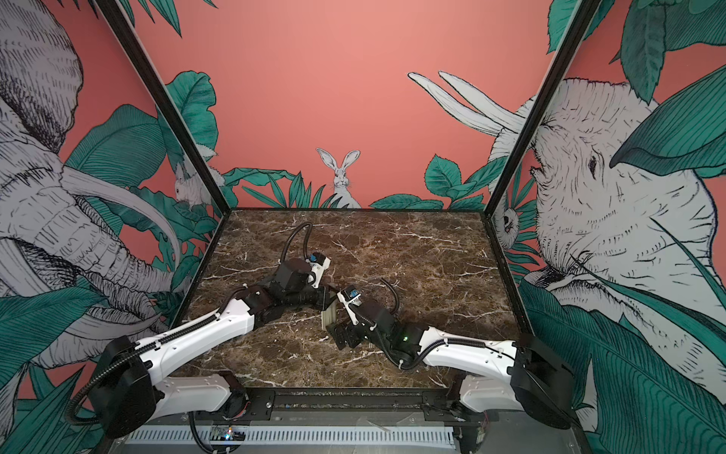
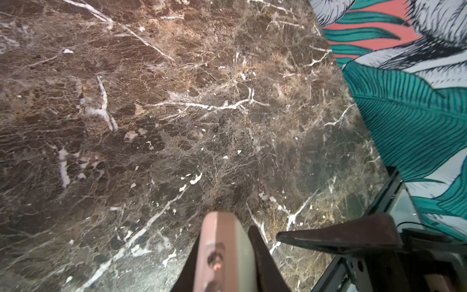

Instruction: Load the batteries into the remote control

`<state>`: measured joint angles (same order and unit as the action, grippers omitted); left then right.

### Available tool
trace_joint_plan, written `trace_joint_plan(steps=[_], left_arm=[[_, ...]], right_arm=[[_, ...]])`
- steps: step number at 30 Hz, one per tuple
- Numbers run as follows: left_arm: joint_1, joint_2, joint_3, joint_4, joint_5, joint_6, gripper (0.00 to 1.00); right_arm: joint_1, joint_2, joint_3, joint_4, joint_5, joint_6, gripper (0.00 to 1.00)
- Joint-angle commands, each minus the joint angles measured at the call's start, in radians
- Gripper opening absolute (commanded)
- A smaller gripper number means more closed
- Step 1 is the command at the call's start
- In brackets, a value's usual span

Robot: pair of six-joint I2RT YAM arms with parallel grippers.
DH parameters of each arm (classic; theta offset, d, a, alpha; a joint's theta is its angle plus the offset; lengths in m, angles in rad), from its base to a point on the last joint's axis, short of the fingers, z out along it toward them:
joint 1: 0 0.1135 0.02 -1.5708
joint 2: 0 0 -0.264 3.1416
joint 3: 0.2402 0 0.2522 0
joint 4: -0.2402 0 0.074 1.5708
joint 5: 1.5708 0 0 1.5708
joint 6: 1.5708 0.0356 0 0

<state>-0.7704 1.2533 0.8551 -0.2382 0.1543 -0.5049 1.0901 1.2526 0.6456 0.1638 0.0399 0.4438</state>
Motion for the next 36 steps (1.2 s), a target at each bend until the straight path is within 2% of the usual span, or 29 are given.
trace_joint_plan(steps=[1, 8, 12, 30, 33, 36], left_arm=[[-0.019, -0.002, 0.048, -0.043, -0.065, 0.044, 0.0], [-0.043, -0.002, 0.056, -0.046, -0.099, 0.05, 0.0], [-0.057, -0.002, 0.065, -0.053, -0.125, 0.054, 0.0], [-0.069, -0.029, 0.043, 0.014, -0.089, 0.034, 0.0], [-0.069, -0.031, 0.042, 0.016, -0.083, 0.035, 0.0], [-0.069, -0.033, 0.039, 0.02, -0.079, 0.033, 0.0]], right_arm=[[-0.013, 0.016, 0.011, 0.08, -0.035, 0.024, 0.95], [-0.028, 0.065, 0.012, 0.124, -0.077, 0.048, 0.93], [-0.035, 0.081, -0.006, 0.179, -0.104, 0.063, 0.87], [-0.057, 0.098, -0.043, 0.266, -0.164, 0.104, 0.66], [-0.059, 0.098, -0.047, 0.276, -0.17, 0.111, 0.61], [-0.06, 0.099, -0.05, 0.28, -0.174, 0.113, 0.52]])
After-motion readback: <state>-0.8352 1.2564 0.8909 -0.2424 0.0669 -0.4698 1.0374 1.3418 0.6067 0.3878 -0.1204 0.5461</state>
